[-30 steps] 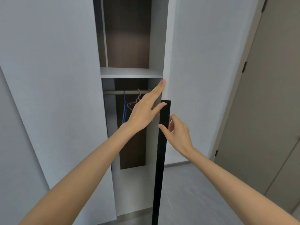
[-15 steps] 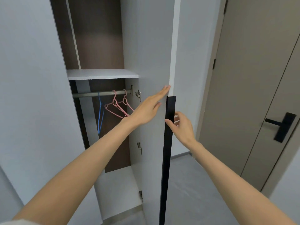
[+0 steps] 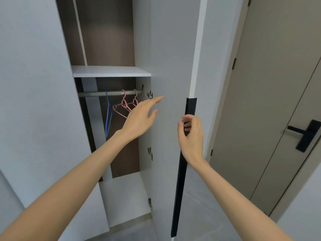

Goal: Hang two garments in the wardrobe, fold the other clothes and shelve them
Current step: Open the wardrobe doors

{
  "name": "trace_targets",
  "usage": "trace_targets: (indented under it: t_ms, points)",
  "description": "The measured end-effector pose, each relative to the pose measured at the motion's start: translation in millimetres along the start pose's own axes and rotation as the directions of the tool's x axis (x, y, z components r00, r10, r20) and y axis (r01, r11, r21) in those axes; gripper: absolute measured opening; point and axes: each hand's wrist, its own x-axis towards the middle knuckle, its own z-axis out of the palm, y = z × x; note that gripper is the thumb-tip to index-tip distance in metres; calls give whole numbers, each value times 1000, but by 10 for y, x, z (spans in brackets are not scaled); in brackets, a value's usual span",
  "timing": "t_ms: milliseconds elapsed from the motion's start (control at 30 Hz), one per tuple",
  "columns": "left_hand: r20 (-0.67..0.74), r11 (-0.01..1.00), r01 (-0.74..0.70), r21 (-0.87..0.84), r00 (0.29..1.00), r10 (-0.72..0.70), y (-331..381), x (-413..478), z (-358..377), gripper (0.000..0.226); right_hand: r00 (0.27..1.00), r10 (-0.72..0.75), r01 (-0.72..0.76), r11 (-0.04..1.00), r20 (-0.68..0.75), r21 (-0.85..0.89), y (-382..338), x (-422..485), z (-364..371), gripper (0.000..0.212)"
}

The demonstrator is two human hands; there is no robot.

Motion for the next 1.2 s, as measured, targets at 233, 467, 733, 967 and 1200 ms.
trace_targets:
  t_ms: [233,467,733,967,1200]
  points:
    - [-183,974,219,63,962,-204,-942,-326,-539,50,953,124,-170,974,276,148,-80,-74,909,14]
    - [-275,899,423,114,883,-381,-1970,-606,-1159,56,889,102,-195,966,447,167,-117,-129,2244,15]
    - [-165,800,537,267,844,-511,-2949,-600,-1537,57,797,67,-176,977,600,124,-286,98,3696,30]
    - [-119,740,589,324,801,-586,-3560,-663,-1685,63,771,126,-239,966,624,100,-361,479,4602,48]
    - [-154,726,571,382,814,-559,-3678,-681,-1625,69,734,49,-248,948,678,200,-224,604,4948,43]
